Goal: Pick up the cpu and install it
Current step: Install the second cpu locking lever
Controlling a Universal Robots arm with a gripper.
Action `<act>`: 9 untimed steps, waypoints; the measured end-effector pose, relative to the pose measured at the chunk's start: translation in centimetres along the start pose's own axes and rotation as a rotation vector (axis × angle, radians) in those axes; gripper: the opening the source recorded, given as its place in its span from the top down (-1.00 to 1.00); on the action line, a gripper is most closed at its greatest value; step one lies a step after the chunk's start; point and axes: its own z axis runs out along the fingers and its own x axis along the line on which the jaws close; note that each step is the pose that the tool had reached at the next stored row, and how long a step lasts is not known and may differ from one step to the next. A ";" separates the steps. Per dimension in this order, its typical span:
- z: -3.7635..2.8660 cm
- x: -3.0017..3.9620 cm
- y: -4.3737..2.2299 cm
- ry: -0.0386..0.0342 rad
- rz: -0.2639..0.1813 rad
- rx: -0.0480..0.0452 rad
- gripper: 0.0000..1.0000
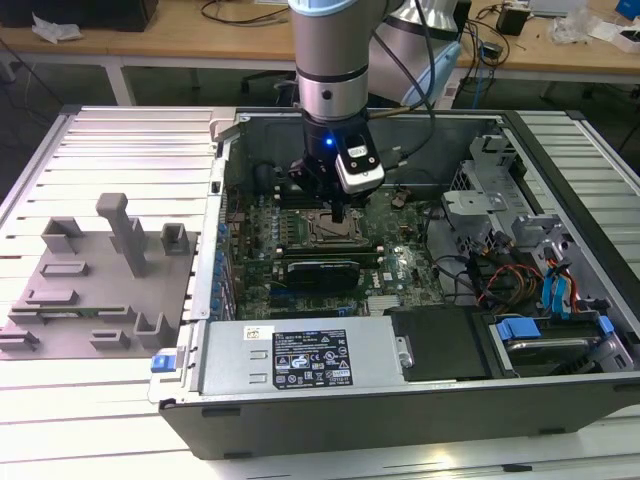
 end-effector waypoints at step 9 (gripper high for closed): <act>-0.45 -0.06 -0.01 0.0000 0.000 0.0000 0.79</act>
